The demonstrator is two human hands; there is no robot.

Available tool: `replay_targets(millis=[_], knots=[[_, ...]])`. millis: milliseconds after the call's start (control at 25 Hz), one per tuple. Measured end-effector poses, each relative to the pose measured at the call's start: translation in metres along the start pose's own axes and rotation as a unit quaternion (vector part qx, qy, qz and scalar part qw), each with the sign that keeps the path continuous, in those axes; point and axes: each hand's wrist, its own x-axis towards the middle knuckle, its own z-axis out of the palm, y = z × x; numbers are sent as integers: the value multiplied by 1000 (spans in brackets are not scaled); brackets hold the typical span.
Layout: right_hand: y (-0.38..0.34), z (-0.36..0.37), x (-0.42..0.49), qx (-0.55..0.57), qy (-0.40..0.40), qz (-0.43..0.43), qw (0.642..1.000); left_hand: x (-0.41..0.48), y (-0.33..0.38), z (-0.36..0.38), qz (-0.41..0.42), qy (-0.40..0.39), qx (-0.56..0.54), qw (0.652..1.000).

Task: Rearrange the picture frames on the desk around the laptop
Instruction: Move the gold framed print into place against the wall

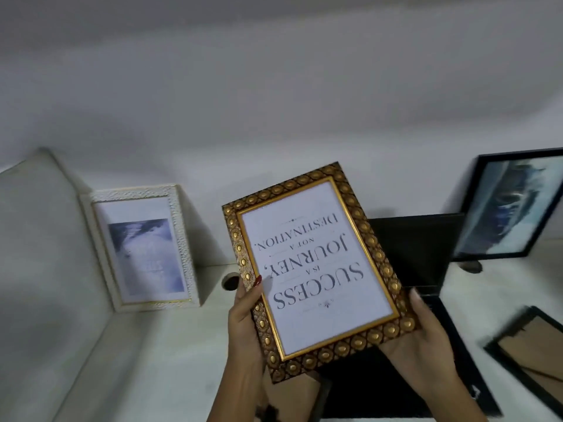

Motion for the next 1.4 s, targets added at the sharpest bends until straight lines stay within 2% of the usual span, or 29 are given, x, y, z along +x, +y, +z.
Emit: replay_targets(millis=[40, 120, 160, 200, 240, 320, 400, 440, 480, 520, 560, 600, 640, 720, 760, 800, 880, 920, 960, 1080, 1160, 1280, 1400], knots=[[-9, -20, -6, 89, -24, 6, 996, -2, -26, 20, -1, -5, -21, 1000], [-43, -52, -15, 86, 13, -22, 996, -5, -80, 67, -21, -13, -69, 997], [-54, -73, -12, 132, -48, -27, 990, -5, -109, 89, -32, -21, -79, 996], [-73, -102, -11, 141, -49, -68, 986, -6, -139, 111, -40, -26, -70, 996], [-90, -118, -8, 101, 1, -110, 989, -6, -158, 124, -41, -37, -46, 997], [-125, -164, -7, -4, 53, -175, 983, -7, -192, 145, -37, 3, 44, 998], [-157, -191, -9, -126, 57, -222, 965, -10, -208, 157, 30, 104, 179, 978], [-165, -196, -5, -183, 58, -249, 949, -10, -204, 153, 101, 119, 293, 943], [-202, -227, -5, -223, 57, -267, 936, -5, -226, 179, 179, 86, 391, 899], [-250, -264, -5, -274, 41, -290, 916, 3, -263, 221, 233, 21, 460, 857], [-259, -265, 2, -351, 10, -308, 884, 6, -260, 226, 262, -37, 508, 820], [-269, -265, 12, -433, -32, -318, 843, 11, -261, 236, 259, -89, 534, 800], [-277, -263, 19, -514, -68, -316, 795, 17, -267, 243, 238, -134, 529, 803], [-287, -267, 36, -614, -86, -338, 708, 34, -287, 251, 172, -122, 460, 862], [-291, -278, 52, -612, -60, -351, 706, 44, -302, 254, 134, -91, 426, 890], [-297, -289, 70, -581, -26, -350, 734, 54, -318, 255, 101, -56, 395, 911], [-305, -326, 111, -429, 53, -295, 852, 70, -347, 247, 57, 9, 341, 938], [-306, -350, 135, -359, 91, -250, 895, 76, -359, 243, 40, 26, 312, 949], [-302, -376, 160, -334, 131, -203, 911, 84, -371, 240, 24, 39, 284, 958], [-261, -437, 230, -426, 184, -53, 884, 114, -394, 235, -7, 65, 240, 969], [-233, -450, 264, -444, 172, -7, 879, 135, -406, 233, -12, 74, 231, 970], [-219, -456, 295, -341, 158, -27, 926, 154, -418, 233, -13, 80, 224, 971], [-213, -481, 309, -341, 152, -83, 924, 170, -428, 227, -3, 103, 222, 970]])
